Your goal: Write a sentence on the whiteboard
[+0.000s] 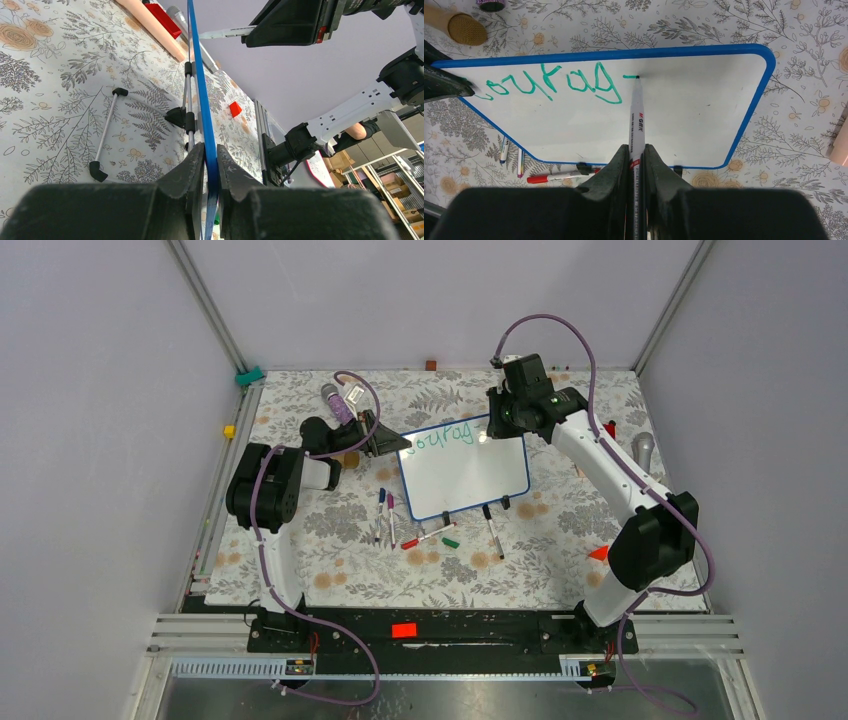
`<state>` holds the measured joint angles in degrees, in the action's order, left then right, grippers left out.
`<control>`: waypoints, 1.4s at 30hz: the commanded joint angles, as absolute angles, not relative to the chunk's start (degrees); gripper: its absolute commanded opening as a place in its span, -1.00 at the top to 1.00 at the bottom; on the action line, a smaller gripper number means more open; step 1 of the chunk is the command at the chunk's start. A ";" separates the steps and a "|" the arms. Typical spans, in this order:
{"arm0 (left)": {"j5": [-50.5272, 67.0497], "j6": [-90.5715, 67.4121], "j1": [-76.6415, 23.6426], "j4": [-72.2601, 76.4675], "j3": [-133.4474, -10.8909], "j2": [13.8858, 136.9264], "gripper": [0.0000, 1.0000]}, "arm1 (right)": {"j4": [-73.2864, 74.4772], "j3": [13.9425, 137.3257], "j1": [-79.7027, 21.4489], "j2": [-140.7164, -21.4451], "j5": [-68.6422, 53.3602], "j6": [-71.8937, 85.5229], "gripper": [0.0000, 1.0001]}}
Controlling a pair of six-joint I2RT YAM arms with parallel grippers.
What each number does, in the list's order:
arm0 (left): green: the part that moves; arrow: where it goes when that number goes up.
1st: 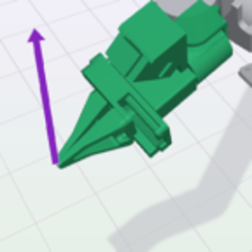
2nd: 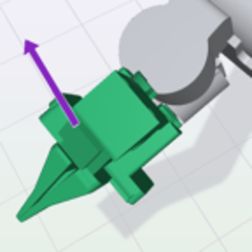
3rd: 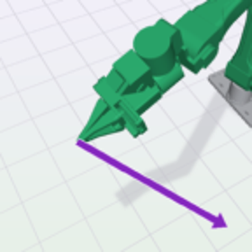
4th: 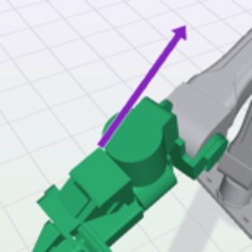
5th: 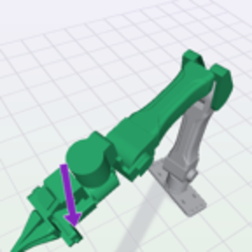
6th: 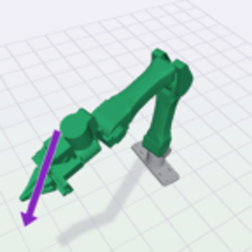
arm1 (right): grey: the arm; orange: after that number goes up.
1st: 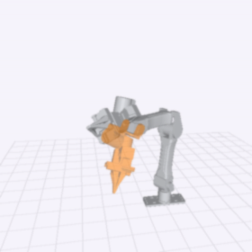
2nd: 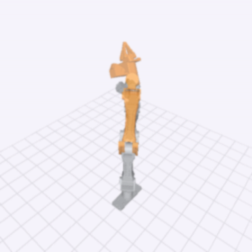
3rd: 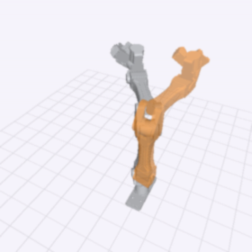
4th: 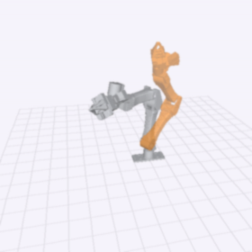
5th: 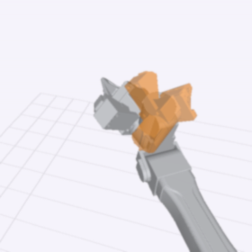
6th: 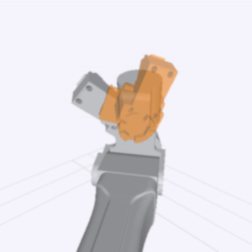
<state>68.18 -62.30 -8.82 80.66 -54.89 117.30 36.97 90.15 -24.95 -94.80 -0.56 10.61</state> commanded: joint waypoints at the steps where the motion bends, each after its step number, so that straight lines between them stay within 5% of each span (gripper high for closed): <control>1: 68.29 -62.40 -9.75 84.99 -55.15 115.01 0.89 | 36.21 92.91 -24.70 -95.84 0.88 10.68 1.00; 23: 69.23 -62.49 -9.92 84.99 -55.19 114.82 0.91 | 34.67 90.41 -24.70 -95.11 -5.40 11.56 1.00; 42: 71.15 -62.93 -9.41 85.00 -56.65 115.41 0.91 | 38.64 91.56 -24.70 -95.42 2.78 11.69 1.00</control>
